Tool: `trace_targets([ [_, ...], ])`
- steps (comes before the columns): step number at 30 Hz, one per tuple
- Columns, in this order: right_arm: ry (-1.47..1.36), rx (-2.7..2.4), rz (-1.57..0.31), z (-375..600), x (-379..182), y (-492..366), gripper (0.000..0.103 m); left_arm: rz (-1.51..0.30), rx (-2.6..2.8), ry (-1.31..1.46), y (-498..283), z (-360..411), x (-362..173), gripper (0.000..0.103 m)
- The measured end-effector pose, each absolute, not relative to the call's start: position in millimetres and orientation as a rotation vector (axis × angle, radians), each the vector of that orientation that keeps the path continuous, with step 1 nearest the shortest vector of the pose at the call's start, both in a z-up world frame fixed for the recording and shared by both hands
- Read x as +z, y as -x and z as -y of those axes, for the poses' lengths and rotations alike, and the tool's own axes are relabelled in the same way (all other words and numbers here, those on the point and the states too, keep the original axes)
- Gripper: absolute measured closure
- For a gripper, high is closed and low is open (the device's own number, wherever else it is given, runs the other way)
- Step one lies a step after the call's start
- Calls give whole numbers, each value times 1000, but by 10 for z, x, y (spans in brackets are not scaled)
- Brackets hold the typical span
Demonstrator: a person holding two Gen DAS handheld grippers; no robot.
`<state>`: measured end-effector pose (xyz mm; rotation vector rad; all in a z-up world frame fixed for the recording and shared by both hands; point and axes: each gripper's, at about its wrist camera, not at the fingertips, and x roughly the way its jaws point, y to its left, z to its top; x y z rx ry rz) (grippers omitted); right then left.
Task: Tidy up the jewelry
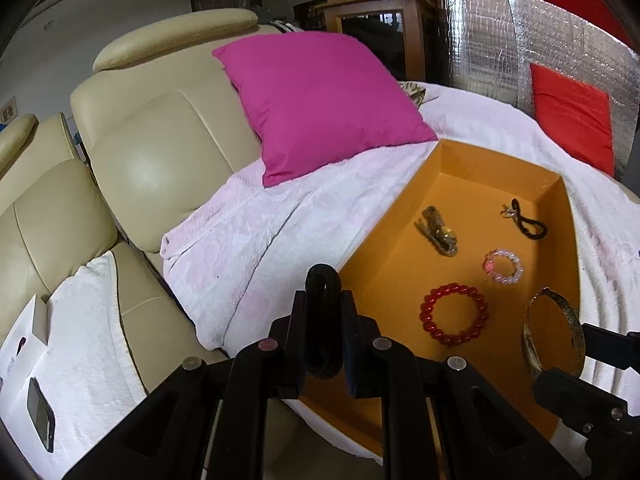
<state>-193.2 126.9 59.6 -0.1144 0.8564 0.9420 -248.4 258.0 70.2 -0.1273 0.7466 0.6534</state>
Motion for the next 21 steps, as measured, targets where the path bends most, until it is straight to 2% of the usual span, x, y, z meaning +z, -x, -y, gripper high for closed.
trace_targets([
  [21, 124, 942, -890, -1377, 409, 1849, 42, -819, 629, 139, 2282, -2676, 402, 87],
])
